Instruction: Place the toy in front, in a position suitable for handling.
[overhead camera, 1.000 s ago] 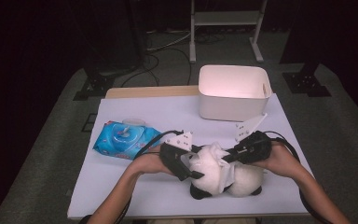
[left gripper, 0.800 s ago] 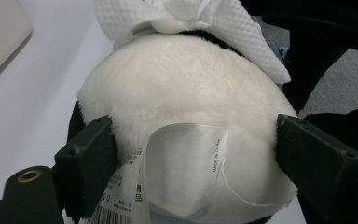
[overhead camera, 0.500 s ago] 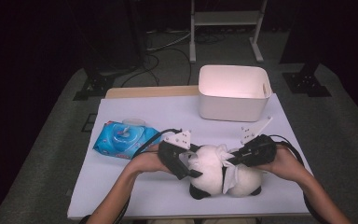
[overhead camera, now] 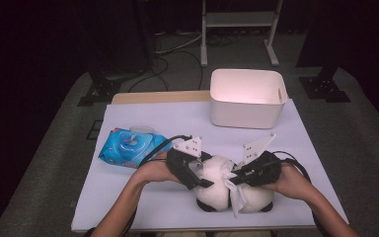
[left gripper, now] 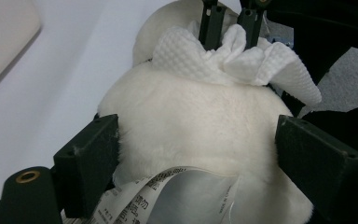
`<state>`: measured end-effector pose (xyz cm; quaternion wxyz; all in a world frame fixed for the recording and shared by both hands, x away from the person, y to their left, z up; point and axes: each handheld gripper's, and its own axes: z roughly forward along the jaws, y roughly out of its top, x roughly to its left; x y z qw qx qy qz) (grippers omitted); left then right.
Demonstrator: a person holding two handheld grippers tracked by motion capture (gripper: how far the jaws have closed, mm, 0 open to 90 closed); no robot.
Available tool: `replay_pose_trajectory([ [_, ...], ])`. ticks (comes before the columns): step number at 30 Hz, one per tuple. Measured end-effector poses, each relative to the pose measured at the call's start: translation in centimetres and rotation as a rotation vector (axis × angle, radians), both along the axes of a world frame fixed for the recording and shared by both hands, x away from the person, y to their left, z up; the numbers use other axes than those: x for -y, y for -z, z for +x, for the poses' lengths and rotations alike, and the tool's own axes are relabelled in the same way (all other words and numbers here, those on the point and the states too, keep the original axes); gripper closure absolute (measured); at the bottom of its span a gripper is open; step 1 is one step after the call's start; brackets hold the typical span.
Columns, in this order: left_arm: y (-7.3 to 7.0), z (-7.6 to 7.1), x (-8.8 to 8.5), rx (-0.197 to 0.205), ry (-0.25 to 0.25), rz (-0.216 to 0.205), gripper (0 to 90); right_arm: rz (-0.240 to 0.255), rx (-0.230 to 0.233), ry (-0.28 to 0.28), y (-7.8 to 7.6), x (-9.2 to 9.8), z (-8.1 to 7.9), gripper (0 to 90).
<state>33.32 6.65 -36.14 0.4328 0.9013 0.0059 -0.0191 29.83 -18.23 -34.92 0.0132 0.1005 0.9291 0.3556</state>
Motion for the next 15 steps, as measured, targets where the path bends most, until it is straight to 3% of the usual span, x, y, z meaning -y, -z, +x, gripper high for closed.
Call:
replay_pose_trajectory([
  [8, 0.5, -0.2, 0.4, -0.011, 0.008, -0.013, 17.8, -0.017, 0.021, -0.025, -1.1, -0.6, 0.4, 79.5],
  [15, 0.5, -0.4, 0.5, -0.002, 0.015, -0.01, 17.7, -0.022, 0.046, -0.074, -2.6, -3.6, 1.4, 79.5],
])
